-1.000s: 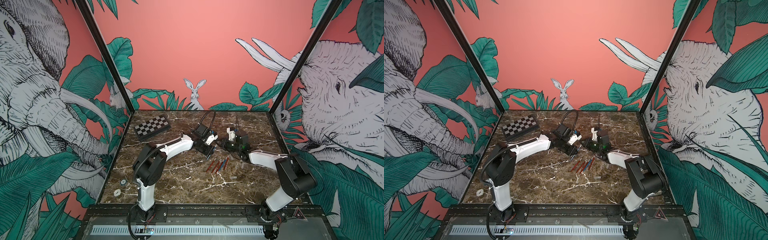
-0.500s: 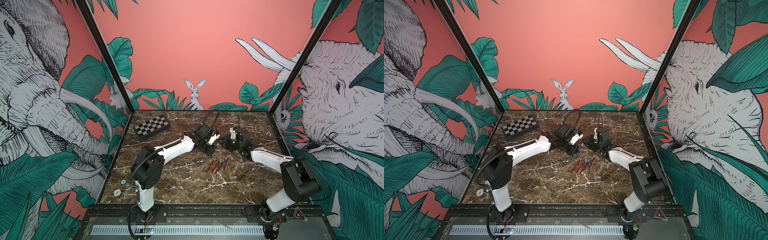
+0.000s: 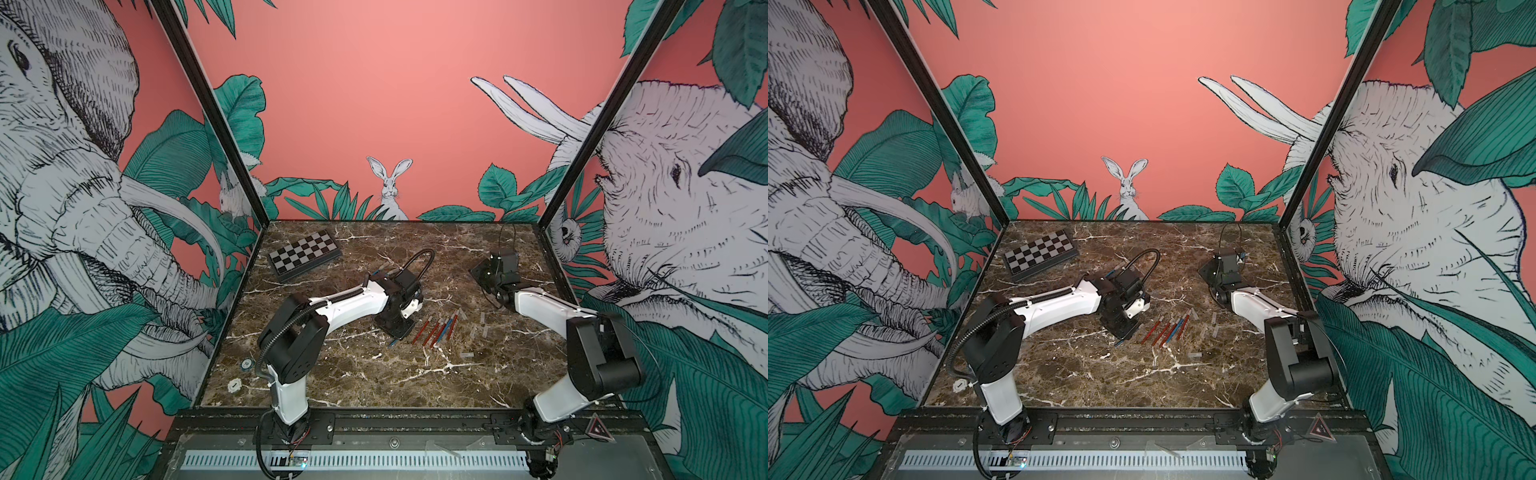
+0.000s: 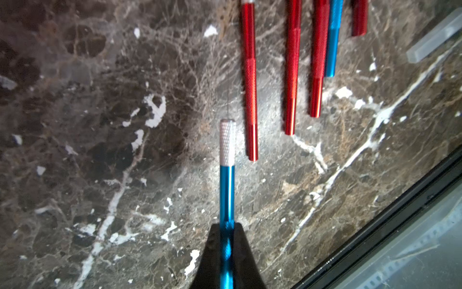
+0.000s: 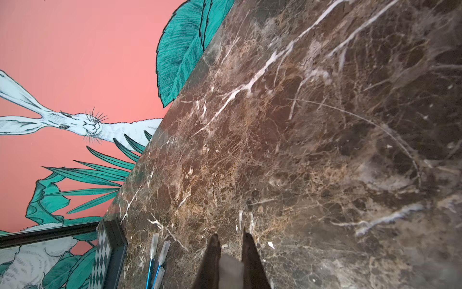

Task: Remove protective caps from carving knives
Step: Remove the protective sleeve from the carving knife, then place the protective sleeve at the center of the board.

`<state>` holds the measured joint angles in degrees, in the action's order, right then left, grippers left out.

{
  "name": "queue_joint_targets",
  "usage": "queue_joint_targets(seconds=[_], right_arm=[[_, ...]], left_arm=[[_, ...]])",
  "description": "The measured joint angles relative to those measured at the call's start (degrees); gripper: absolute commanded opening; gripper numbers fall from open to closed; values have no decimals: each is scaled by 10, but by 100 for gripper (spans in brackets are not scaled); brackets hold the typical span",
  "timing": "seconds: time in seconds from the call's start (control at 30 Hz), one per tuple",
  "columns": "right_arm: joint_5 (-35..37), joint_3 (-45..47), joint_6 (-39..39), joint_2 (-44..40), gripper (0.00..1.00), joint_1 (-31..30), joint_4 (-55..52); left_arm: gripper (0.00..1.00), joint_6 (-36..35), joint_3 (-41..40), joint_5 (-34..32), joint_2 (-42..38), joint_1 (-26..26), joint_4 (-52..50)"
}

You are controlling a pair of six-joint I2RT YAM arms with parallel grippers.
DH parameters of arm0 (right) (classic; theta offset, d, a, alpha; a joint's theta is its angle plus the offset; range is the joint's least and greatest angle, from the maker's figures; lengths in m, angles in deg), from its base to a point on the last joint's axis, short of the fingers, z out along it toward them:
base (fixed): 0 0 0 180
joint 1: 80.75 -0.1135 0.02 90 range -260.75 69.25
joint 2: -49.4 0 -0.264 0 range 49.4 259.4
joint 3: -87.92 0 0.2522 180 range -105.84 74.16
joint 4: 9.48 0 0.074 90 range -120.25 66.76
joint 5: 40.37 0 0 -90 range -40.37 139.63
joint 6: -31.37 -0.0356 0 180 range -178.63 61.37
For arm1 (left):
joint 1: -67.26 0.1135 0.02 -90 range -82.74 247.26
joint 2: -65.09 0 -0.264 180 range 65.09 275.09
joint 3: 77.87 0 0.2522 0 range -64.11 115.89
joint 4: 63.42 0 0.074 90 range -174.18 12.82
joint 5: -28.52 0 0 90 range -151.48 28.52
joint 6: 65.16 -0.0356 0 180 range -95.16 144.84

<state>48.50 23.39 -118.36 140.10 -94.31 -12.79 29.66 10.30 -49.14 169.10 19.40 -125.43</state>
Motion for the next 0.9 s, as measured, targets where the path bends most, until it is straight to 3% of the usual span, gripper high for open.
queue_joint_targets(seconds=[0.4,0.9], right_arm=[[-29,3,62,-2,11,5,-38],[-110,-92,218,40,12,17,-251]], left_arm=[[0,3,9,5,-33,1,2],[0,45,26,-2,-33,33,89]])
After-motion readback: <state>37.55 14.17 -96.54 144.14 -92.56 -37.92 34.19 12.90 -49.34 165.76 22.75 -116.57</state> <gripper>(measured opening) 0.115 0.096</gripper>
